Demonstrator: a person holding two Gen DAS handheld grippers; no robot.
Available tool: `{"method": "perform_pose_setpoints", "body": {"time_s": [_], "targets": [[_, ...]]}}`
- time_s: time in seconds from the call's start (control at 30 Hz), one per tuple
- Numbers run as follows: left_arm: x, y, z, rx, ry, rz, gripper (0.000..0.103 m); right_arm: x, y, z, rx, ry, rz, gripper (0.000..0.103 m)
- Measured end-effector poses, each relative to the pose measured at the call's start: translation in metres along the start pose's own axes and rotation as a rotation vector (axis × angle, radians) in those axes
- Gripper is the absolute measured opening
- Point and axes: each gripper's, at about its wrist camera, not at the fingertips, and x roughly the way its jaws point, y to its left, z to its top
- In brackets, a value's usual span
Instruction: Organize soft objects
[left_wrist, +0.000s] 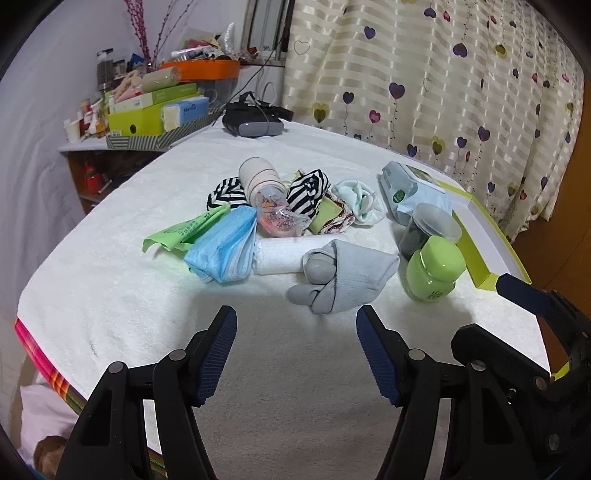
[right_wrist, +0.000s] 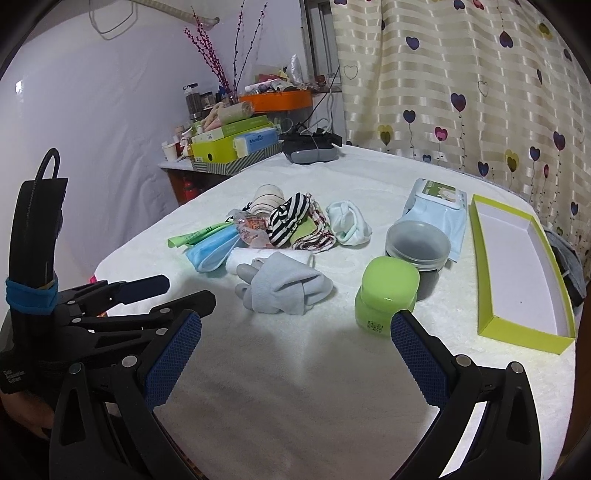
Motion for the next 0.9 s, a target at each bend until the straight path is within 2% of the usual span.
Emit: {"method": "perform_pose_setpoints", "body": {"time_s": [0.9], "targets": [[0.015,0.002,0.0,-0.011,0.031,0.006,0.068,0.013,-0.008,-0.001,0.008,0.02,0.032,0.103]]}}
